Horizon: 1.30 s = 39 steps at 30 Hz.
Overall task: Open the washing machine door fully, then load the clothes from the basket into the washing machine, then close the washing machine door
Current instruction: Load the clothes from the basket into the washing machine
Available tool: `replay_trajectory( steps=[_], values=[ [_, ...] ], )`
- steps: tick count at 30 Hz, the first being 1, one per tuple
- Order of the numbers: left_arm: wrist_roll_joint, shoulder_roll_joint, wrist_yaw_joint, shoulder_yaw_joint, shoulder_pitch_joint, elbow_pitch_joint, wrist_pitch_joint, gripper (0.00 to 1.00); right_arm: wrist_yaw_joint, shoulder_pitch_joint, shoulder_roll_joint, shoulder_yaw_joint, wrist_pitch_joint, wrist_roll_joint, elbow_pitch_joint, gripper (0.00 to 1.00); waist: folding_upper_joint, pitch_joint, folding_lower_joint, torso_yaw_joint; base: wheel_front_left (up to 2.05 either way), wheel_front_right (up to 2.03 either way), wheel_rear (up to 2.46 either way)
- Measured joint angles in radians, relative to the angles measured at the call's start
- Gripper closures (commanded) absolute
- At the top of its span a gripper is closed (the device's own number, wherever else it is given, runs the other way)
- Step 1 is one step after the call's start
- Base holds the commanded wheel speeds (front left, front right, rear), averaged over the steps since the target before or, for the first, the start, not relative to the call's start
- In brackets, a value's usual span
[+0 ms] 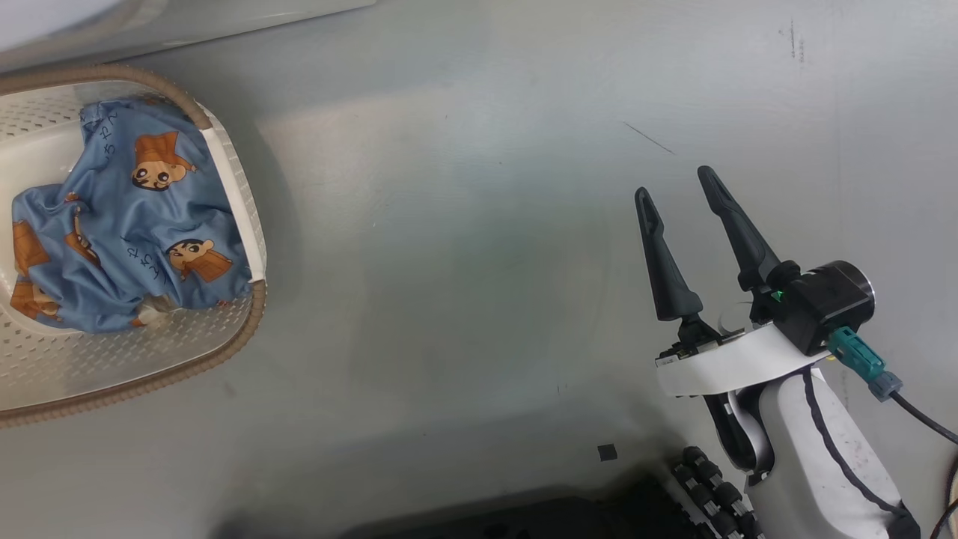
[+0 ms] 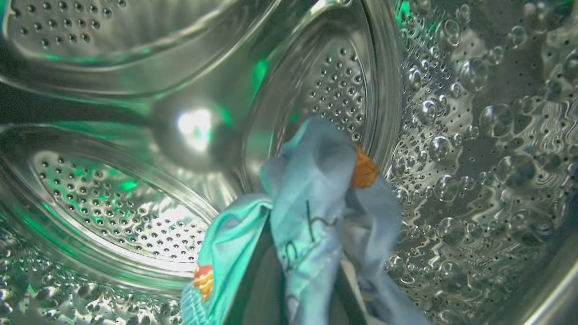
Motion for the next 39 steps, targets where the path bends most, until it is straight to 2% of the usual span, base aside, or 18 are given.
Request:
replay_trajectory(
  steps=[1, 2, 3, 4, 5, 22, 39],
  values=[
    [-0.004, -0.004, 0.000, 0.003, 0.001, 0.016, -0.008, 1.00, 0.000, -0.001, 0.000, 0.001, 0.000, 0.000, 0.001, 0.00, 0.0000, 0.000, 0.0000, 0.000, 0.00, 0.00, 0.00],
    [-0.014, -0.011, 0.000, 0.012, 0.001, 0.035, -0.007, 0.90, 0.000, -0.002, 0.000, 0.001, 0.000, 0.002, 0.002, 0.00, 0.0000, -0.001, 0.0000, 0.000, 0.00, 0.00, 0.00],
    [-0.023, -0.015, 0.000, 0.014, 0.003, 0.049, -0.008, 0.60, 0.000, -0.003, 0.000, 0.001, 0.000, 0.004, 0.002, 0.00, 0.0000, -0.002, 0.0000, 0.000, 0.00, 0.00, 0.00],
    [-0.023, -0.016, 0.000, 0.014, 0.005, 0.057, -0.017, 0.13, 0.000, -0.005, 0.000, 0.000, 0.000, 0.006, 0.003, 0.00, 0.0000, -0.003, 0.0000, 0.001, 0.00, 0.00, 0.00],
    [-0.024, -0.017, 0.000, 0.017, 0.005, 0.065, -0.020, 0.00, 0.000, -0.006, 0.000, 0.000, 0.000, 0.006, 0.003, 0.00, 0.0000, -0.004, 0.0000, 0.001, 0.00, 0.00, 0.00],
    [-0.064, -0.028, 0.000, 0.018, 0.005, 0.172, -0.045, 0.00, -0.004, -0.040, 0.000, -0.005, 0.000, 0.016, 0.003, 0.00, 0.0000, -0.022, 0.0000, 0.015, 0.00, 0.00, 0.00],
    [-0.093, -0.044, 0.000, -0.021, 0.070, 0.142, -0.080, 0.00, -0.012, -0.047, -0.001, -0.024, 0.000, 0.023, 0.002, 0.00, 0.0000, -0.039, 0.0000, 0.052, 0.00, 0.00, 0.00]
  ],
)
